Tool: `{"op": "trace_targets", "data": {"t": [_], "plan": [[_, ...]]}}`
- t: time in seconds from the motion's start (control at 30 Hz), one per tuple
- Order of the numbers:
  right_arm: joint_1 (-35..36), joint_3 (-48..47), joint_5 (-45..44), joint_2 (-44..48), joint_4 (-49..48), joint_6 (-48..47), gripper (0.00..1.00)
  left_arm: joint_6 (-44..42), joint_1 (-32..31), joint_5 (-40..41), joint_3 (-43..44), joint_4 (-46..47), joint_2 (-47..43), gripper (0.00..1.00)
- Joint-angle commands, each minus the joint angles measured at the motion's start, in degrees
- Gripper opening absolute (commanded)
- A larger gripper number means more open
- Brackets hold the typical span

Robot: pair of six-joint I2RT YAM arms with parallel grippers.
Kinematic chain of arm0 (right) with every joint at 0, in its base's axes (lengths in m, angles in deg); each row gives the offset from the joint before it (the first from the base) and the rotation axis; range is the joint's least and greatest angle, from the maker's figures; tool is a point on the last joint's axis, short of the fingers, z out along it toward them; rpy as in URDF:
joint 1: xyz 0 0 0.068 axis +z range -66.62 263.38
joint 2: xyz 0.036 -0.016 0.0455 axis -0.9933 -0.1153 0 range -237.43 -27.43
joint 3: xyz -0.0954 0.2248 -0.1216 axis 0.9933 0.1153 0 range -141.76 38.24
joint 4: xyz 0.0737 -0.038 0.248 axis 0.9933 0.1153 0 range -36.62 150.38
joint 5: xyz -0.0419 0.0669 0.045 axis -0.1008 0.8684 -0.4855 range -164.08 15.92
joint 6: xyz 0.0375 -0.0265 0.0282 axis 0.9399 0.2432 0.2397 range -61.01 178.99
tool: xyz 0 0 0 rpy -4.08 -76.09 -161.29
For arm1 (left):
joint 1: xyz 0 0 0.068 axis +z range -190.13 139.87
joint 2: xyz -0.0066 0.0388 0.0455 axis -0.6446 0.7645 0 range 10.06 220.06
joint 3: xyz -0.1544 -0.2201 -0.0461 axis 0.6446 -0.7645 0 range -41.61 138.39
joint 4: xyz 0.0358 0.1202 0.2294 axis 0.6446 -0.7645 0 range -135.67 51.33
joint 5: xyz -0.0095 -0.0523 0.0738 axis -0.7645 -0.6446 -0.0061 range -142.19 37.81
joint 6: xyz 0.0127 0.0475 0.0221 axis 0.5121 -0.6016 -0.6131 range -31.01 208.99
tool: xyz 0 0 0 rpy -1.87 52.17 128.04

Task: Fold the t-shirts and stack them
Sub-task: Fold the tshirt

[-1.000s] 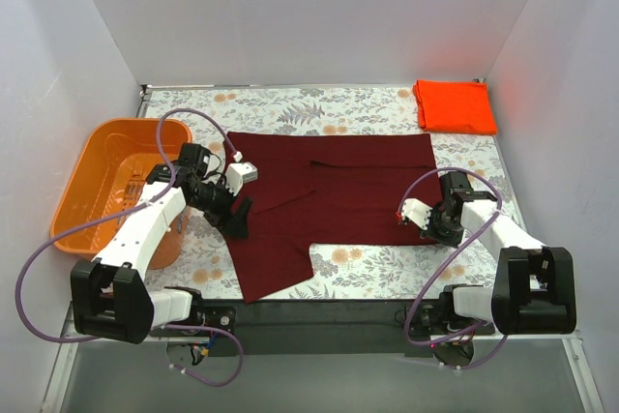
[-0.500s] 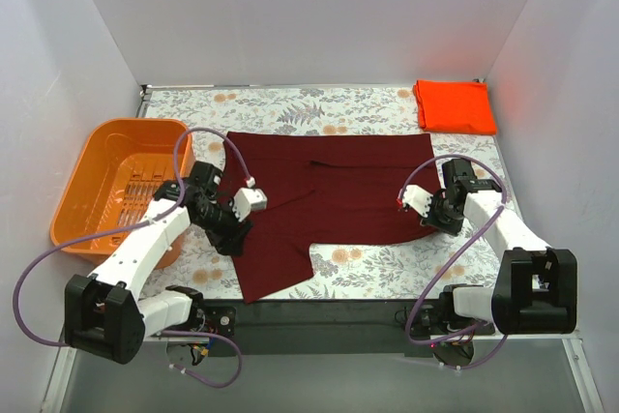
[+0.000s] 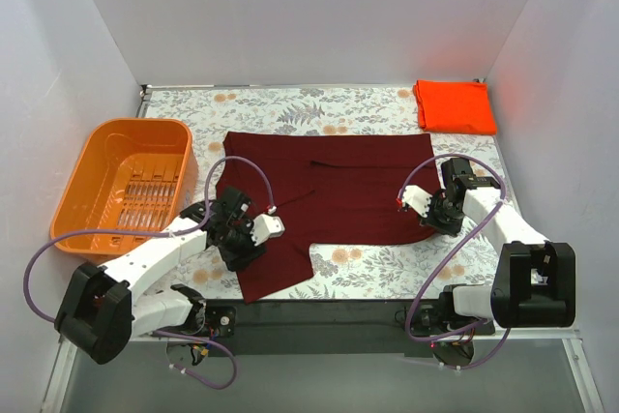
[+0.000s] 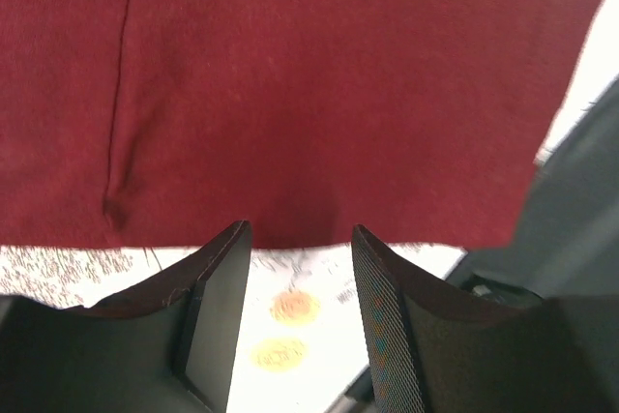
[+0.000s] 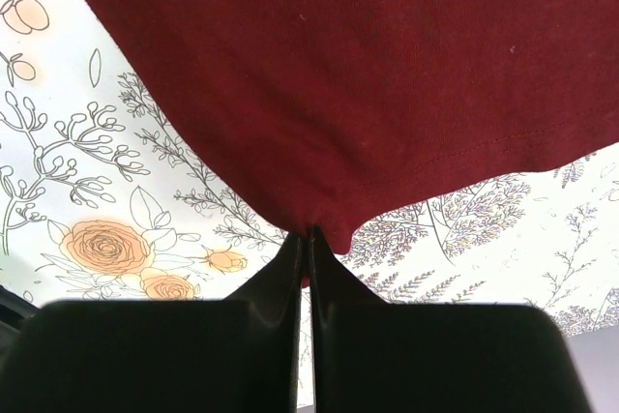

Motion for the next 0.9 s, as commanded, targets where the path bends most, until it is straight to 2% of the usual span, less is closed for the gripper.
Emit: {"op": "trace_targets", "data": {"t": [0.0,0.17,0.27,0.43,0.5,0.7,0.87], "plan": [[-0.04,-0.66,0.69,-0.25,1.46,0.80,0.01,0.54,-1.86,4.41,-2.62,7.17,-0.11,0.45],[0.05,-0.48,0.17,-0.51,1.46,0.71,0.01,0.19,-3.18,6.97,-5.96,10.78,3.67,0.45],[-0.04,0.05,0.08,-0.60,1.46,0.45,0.01,0.10,-4.76,8.46,-8.08,11.40,5.16,0.41],[-0.04,1.54,-0.18,0.36,1.37,0.27,0.01,0.54,-5.29,9.52,-5.89,8.52,6.48,0.06],[-0.04,1.98,-0.62,1.41,1.55,0.18,0.01,0.54,-5.21,8.21,-3.78,4.66,7.01,0.00],[-0.21,4.44,-1.85,6.33,3.39,-1.83,0.01,1.94,-5.29,2.58,5.88,-7.99,3.51,0.00],[-2.41,5.58,-2.12,13.19,7.60,-7.19,0.01,1.94,-5.21,1.78,11.51,-16.28,-1.07,0.00]]}}
